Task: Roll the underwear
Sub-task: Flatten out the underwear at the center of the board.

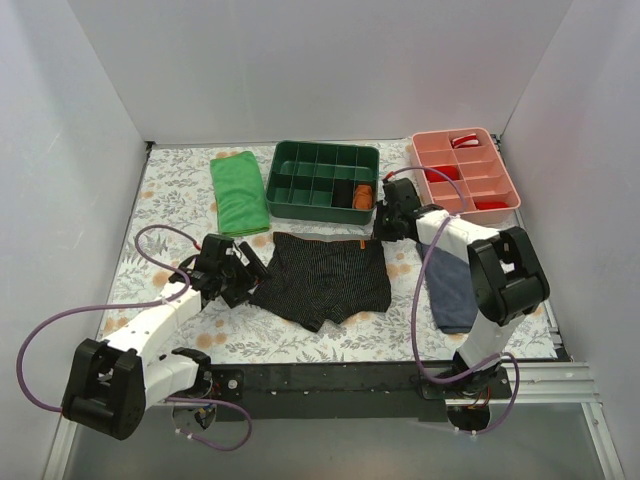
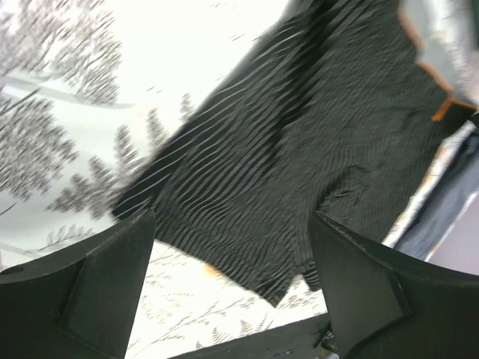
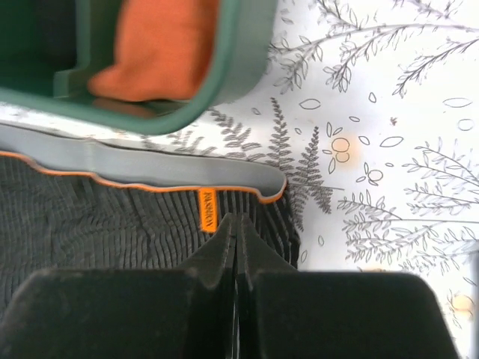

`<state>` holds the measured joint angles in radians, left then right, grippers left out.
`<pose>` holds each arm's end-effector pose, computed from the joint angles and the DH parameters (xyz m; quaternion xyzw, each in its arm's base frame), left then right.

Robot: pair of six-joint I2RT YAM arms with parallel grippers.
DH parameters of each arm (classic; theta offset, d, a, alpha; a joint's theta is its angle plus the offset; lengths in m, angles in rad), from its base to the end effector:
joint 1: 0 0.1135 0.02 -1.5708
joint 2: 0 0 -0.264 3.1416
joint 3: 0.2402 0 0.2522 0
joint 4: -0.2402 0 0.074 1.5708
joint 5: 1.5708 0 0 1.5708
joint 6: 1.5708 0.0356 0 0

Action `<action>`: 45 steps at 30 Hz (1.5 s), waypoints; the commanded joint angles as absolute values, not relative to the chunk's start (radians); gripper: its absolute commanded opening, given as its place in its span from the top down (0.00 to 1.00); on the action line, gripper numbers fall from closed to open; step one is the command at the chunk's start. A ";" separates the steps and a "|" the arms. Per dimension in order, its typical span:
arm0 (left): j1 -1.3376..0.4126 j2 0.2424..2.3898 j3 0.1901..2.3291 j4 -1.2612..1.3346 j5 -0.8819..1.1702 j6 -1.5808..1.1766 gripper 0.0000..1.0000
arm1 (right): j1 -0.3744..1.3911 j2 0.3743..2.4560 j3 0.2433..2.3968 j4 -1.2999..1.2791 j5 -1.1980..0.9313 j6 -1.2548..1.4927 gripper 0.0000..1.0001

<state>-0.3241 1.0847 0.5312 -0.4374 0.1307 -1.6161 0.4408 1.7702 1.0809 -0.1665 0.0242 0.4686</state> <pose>0.1848 -0.0670 0.1778 -0.5607 0.7748 -0.2707 0.1096 0.3362 0.1577 0.1800 0.0173 0.9366 0.1435 0.3193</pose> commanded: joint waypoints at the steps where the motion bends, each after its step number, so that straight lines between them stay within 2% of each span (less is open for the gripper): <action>1: -0.325 1.092 0.607 -0.355 0.153 -1.559 0.17 | 0.443 1.672 1.057 -0.138 0.025 0.457 0.98; 9: -0.325 1.173 0.615 -0.242 0.252 -1.552 0.17 | 0.457 1.732 1.083 -0.123 -0.061 0.453 0.97; 16: -0.325 1.201 0.505 -0.164 0.279 -1.608 0.19 | 0.469 1.795 1.094 -0.155 -0.055 0.468 0.97; 23: -0.327 1.172 0.423 -0.235 0.198 -1.655 0.21 | 0.466 1.881 1.135 -0.207 -0.006 0.472 0.98; 33: -0.327 0.947 0.385 -0.448 0.114 -1.694 0.23 | 0.457 1.853 1.105 -0.219 0.031 0.499 0.98; 36: -0.328 0.882 0.417 -0.456 0.118 -1.665 0.19 | 0.468 1.767 1.028 -0.091 -0.075 0.439 0.90; 39: -0.327 0.885 0.523 -0.451 0.121 -1.605 0.16 | 0.474 1.683 1.015 -0.032 -0.175 0.391 0.78; 40: -0.328 0.900 0.556 -0.453 0.121 -1.588 0.15 | 0.476 1.662 1.023 -0.037 -0.207 0.385 0.71; 43: -0.328 1.012 0.705 -0.425 0.152 -1.508 0.13 | 0.477 1.580 1.045 -0.073 -0.233 0.374 0.64; 45: -0.328 1.139 0.793 -0.402 0.185 -1.483 0.13 | 0.482 1.536 1.045 -0.124 -0.236 0.376 0.63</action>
